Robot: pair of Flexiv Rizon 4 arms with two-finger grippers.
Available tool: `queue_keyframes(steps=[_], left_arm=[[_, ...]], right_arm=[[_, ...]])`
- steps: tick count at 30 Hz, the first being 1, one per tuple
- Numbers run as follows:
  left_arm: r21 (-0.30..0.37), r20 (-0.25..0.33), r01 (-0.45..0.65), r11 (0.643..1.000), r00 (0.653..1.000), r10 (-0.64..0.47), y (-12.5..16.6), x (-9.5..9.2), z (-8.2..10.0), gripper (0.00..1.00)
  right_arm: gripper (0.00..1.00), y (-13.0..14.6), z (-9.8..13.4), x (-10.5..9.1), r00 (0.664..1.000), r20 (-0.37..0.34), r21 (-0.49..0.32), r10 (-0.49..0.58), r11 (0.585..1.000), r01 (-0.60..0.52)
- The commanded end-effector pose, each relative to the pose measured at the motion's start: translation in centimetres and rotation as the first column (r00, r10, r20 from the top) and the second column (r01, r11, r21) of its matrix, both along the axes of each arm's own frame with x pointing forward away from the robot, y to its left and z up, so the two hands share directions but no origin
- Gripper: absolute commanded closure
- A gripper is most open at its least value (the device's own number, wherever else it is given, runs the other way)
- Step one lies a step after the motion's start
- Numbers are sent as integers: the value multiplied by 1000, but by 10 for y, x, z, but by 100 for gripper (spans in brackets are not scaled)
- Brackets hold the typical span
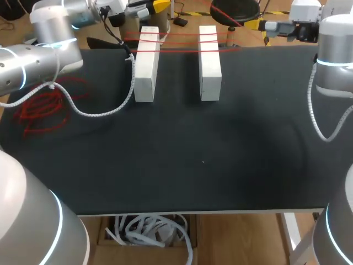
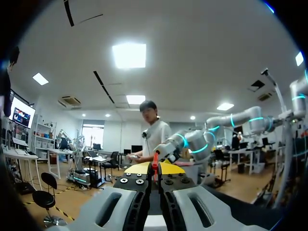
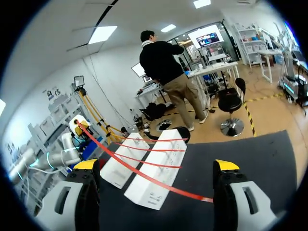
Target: Grab the tape and strap the tape.
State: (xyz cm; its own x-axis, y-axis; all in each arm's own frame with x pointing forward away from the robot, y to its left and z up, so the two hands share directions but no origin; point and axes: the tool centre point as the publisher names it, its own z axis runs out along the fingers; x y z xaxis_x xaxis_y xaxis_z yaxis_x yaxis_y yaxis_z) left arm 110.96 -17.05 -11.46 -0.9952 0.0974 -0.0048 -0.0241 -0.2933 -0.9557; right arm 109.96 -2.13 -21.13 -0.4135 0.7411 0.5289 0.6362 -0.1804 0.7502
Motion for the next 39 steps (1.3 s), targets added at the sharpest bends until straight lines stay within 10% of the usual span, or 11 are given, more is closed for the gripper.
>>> queue_keyframes(steps=[1, 11, 19, 28, 33, 39], left_arm=[[-2, 0, 5, 1000, 1000, -5, 0, 2, -1, 100], [-2, 0, 5, 1000, 1000, -5, 0, 2, -1, 100], [-2, 0, 5, 1000, 1000, -5, 0, 2, -1, 100], [-2, 0, 5, 1000, 1000, -5, 0, 2, -1, 100], [-2, 0, 5, 1000, 1000, -5, 0, 2, -1, 100], [-2, 0, 5, 1000, 1000, -5, 0, 2, -1, 100]], right_arm=[[0, 1, 4, -17, 991, -16, 129, -132, 983, 133], [0, 8, 12, -67, 948, -95, 219, -303, 923, 317], [0, 3, -10, -75, 953, -137, 464, -268, 833, 301], [0, -1, -15, -74, 895, -38, 703, -445, 624, 341], [0, 17, -19, -72, 869, -234, 532, -436, 691, 490], [0, 24, -3, -66, 943, -138, 431, -304, 839, 333]])
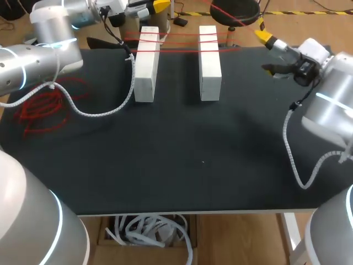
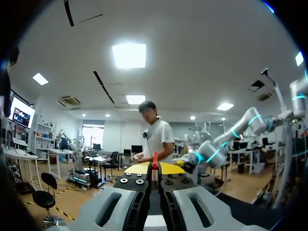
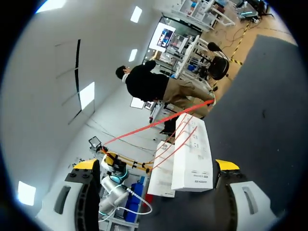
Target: Grab the tape and strap the tape.
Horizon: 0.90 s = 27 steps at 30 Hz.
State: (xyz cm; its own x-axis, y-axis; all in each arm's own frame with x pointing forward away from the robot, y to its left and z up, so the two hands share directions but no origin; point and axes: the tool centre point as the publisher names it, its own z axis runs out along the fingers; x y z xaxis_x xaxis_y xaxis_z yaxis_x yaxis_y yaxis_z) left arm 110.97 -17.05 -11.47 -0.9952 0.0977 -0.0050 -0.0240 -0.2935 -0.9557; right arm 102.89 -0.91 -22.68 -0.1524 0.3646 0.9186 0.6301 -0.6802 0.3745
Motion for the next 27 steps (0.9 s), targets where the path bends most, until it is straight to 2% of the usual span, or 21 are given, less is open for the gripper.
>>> queue_keyframes(steps=[1, 14, 15, 16, 18, 19, 20, 21, 23, 25, 27], left_arm=[[-2, 0, 4, 1000, 1000, -4, 0, 2, -1, 100], [-2, 0, 4, 1000, 1000, -4, 0, 2, -1, 100], [-2, 0, 4, 1000, 1000, -4, 0, 2, -1, 100], [-2, 0, 4, 1000, 1000, -4, 0, 2, -1, 100], [-2, 0, 4, 1000, 1000, -4, 0, 2, -1, 100], [-2, 0, 4, 1000, 1000, -4, 0, 2, -1, 100], [-2, 0, 4, 1000, 1000, -4, 0, 2, -1, 100], [-2, 0, 4, 1000, 1000, -4, 0, 2, -1, 100], [-2, 0, 4, 1000, 1000, -4, 0, 2, -1, 100], [-2, 0, 4, 1000, 1000, -4, 0, 2, -1, 100], [-2, 0, 4, 1000, 1000, -4, 0, 2, -1, 100]], right_arm=[[0, 12, 13, 5, 992, 62, -138, -109, 984, 117], [0, 12, 13, 5, 992, 62, -138, -109, 984, 117], [0, 14, 11, 5, 979, 32, -80, -200, 976, 202], [0, 15, 11, 5, 969, -10, -32, -247, 969, 247], [0, 17, 9, 0, 941, -78, 52, -330, 941, 335], [0, 18, 8, -4, 920, -96, 85, -379, 918, 387], [0, 18, 8, -7, 899, -145, 155, -412, 888, 432], [0, 16, 7, -10, 863, -192, 208, -468, 840, 502], [0, 13, 4, -15, 823, -255, 292, -507, 771, 565], [0, 8, 2, -17, 790, -280, 333, -546, 716, 613], [0, 2, 2, -16, 761, -322, 418, -563, 637, 648]])
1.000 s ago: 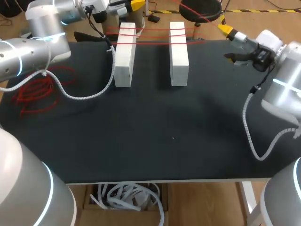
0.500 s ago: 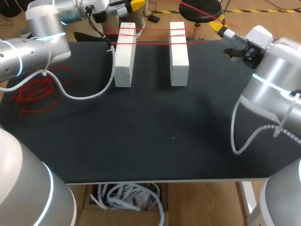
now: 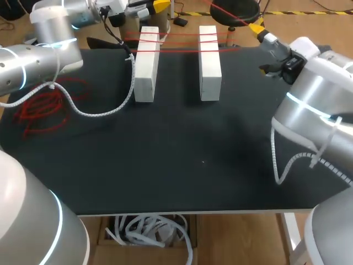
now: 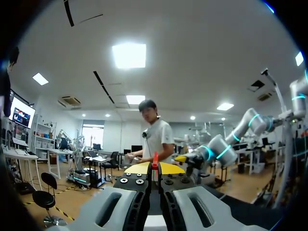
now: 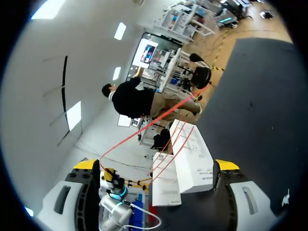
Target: Grab the tape and strap the tape.
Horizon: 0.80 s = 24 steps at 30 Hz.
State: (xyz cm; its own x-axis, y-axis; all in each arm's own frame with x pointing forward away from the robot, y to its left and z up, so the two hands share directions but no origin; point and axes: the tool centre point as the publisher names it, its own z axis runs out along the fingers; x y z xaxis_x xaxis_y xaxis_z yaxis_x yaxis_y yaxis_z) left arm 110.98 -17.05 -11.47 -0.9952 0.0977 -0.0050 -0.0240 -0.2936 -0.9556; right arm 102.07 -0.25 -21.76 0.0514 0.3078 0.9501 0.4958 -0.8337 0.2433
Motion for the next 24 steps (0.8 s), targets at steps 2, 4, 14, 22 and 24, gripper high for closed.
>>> queue_keyframes(steps=[2, 4, 14, 22, 24], left_arm=[[-2, 0, 4, 1000, 1000, -4, 0, 2, -1, 100], [-2, 0, 4, 1000, 1000, -4, 0, 2, -1, 100], [-2, 0, 4, 1000, 1000, -4, 0, 2, -1, 100], [-2, 0, 4, 1000, 1000, -4, 0, 2, -1, 100], [-2, 0, 4, 1000, 1000, -4, 0, 2, -1, 100]], right_arm=[[0, -11, -7, -5, 859, -147, 489, -491, 718, 495], [0, -20, -5, -2, 846, -146, 569, -513, 656, 496], [0, -43, 19, 9, 777, -153, 741, -611, 449, 499], [0, -53, 36, 16, 725, -197, 707, -660, 417, 572], [0, -60, 34, 16, 702, -229, 677, -675, 407, 613]])
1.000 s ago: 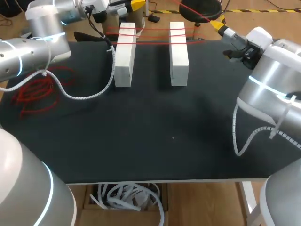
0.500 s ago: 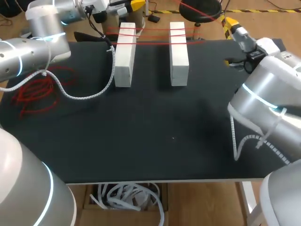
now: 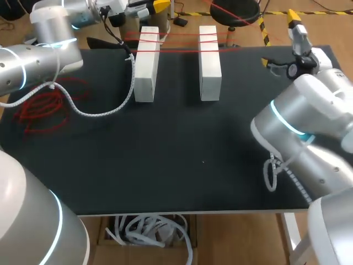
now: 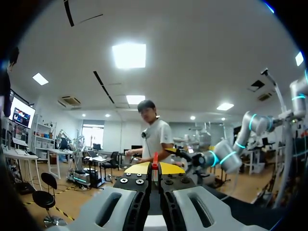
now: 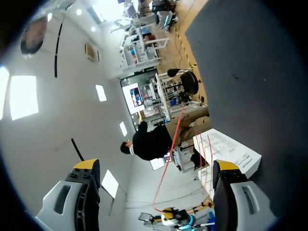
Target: Grab the tape and strap the tape.
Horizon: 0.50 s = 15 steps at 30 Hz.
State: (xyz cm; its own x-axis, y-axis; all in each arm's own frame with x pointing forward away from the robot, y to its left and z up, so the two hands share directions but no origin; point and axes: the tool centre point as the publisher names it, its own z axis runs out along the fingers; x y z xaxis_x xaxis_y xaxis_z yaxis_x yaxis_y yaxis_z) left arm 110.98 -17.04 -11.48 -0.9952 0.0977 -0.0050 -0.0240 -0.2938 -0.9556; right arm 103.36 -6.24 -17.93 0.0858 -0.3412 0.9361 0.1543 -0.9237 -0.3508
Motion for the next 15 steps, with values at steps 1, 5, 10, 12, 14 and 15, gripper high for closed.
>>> queue_keyframes(steps=[1, 5, 10, 12, 14, 15], left_arm=[[-2, 0, 4, 1000, 1000, -4, 0, 2, -1, 100], [-2, 0, 4, 1000, 1000, -4, 0, 2, -1, 100], [-2, 0, 4, 1000, 1000, -4, 0, 2, -1, 100], [-2, 0, 4, 1000, 1000, -4, 0, 2, -1, 100], [-2, 0, 4, 1000, 1000, -4, 0, 2, -1, 100], [-2, 0, 4, 1000, 1000, -4, 0, 2, -1, 100]], right_arm=[[0, -2, -4, 3, 894, -34, 146, -447, 883, 447], [0, -11, -5, 5, 893, -109, 59, -436, 894, 444], [0, -12, -6, 8, 916, -131, 45, -380, 920, 388], [0, -13, -8, 13, 926, -139, 59, -351, 930, 362], [0, -16, -8, 18, 930, -137, 54, -341, 935, 351], [0, -17, -8, 20, 932, -135, 56, -337, 936, 347]])
